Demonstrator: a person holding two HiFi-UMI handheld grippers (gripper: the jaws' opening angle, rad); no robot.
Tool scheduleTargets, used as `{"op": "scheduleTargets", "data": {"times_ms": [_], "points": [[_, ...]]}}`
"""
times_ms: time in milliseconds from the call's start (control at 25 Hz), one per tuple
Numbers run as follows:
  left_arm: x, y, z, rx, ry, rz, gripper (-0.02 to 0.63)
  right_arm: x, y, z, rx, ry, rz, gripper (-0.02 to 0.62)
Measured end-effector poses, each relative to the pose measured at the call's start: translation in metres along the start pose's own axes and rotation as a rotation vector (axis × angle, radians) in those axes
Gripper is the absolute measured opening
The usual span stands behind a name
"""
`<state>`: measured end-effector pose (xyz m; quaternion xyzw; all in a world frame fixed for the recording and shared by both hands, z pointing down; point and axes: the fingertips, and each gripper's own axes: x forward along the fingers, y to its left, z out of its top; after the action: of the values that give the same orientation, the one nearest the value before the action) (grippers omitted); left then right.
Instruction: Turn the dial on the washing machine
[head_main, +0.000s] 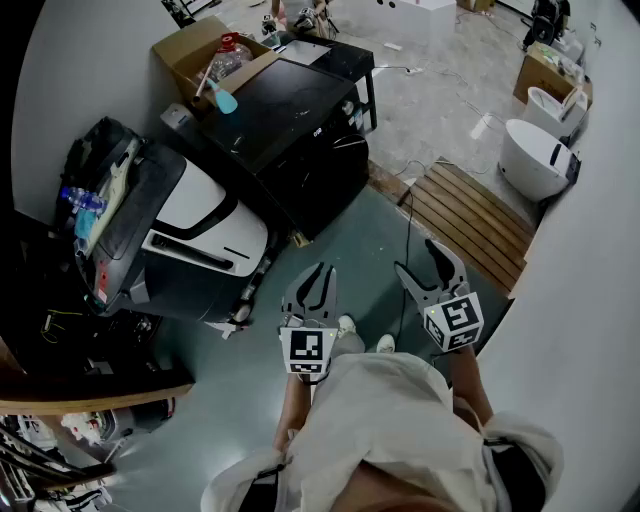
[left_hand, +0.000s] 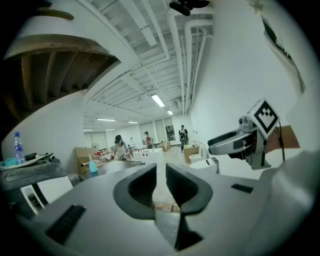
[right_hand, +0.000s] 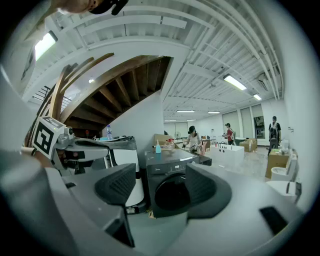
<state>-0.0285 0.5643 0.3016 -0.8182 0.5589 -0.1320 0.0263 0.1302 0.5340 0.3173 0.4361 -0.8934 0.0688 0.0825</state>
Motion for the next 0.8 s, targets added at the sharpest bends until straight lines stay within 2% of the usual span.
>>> {"op": "scheduleTargets", "data": {"times_ms": [160,800], "points": [[0.005,-0.003,0.001,0.001,-0.001,0.000,0.066,0.003,-0.002,-0.001,0.006,-0.001,0.002,0.339],[0.059,0.022,-0.007,-0.032,-0.010,-0.012,0.066,0.050,-0.030,0.002,-0.029,0.031,-0.022,0.339]]}}
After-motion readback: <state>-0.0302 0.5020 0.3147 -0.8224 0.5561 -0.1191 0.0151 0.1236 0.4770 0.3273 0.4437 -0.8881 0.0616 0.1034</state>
